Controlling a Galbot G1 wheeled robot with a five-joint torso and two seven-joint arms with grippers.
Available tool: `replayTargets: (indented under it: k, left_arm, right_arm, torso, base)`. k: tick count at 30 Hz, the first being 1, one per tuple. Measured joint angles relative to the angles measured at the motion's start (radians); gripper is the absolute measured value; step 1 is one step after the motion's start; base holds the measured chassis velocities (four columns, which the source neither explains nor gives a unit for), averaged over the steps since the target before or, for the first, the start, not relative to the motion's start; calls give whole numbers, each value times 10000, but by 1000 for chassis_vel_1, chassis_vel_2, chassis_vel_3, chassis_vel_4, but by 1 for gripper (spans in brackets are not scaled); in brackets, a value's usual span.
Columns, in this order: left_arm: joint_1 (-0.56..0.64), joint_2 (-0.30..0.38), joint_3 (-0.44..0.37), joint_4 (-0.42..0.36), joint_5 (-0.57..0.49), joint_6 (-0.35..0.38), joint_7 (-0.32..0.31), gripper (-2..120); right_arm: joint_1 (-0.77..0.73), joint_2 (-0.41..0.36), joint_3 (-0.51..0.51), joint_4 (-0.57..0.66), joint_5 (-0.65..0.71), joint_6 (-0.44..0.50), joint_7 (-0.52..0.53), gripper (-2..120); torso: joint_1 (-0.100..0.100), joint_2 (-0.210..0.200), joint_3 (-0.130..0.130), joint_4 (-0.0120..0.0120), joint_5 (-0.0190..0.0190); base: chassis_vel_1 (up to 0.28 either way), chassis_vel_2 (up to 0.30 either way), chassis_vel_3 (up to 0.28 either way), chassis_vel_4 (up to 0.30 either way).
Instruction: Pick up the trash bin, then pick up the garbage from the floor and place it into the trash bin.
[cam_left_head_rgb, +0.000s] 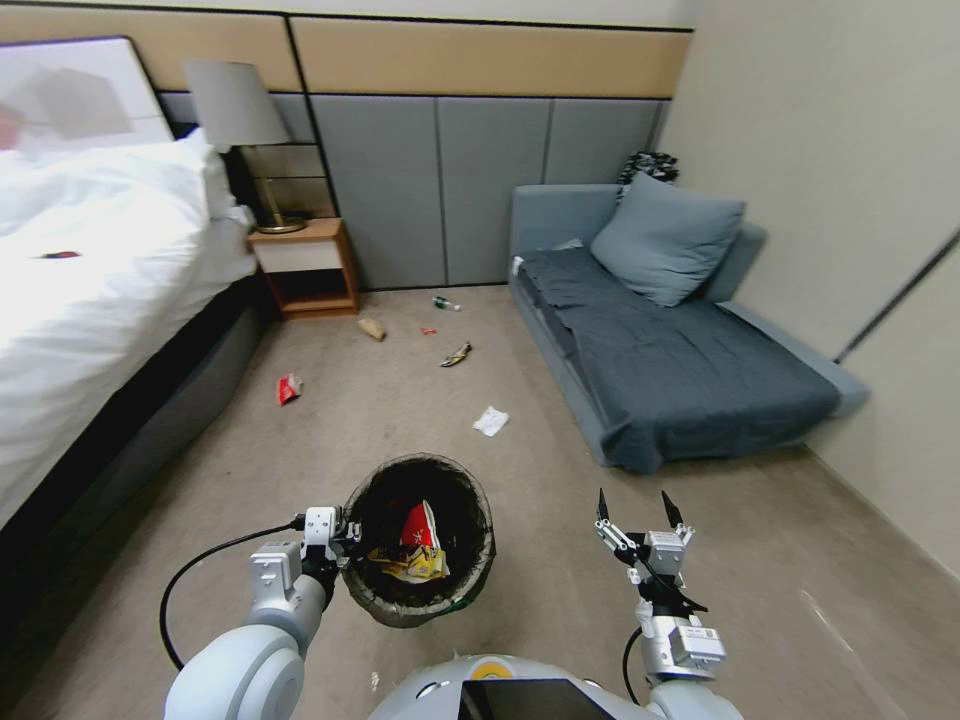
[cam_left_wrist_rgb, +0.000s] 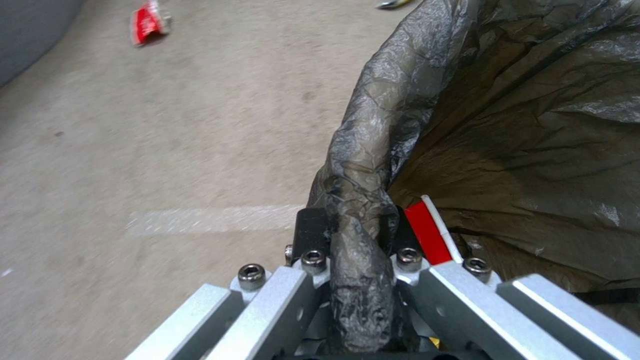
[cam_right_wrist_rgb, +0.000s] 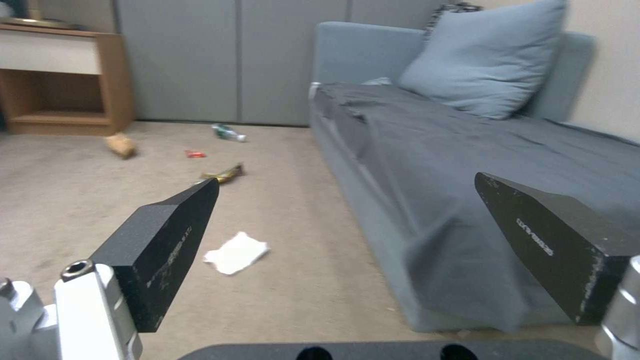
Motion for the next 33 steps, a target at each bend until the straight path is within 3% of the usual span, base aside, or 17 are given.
replayTargets:
  k: [33]
  left_arm:
    - [25, -53, -20, 0, 159, 0, 57, 1]
  right_arm:
    - [127, -17, -12, -36, -12, -343, 357, 100]
  torso:
    - [1, 0, 0, 0, -1]
  base:
    - [16, 16, 16, 18]
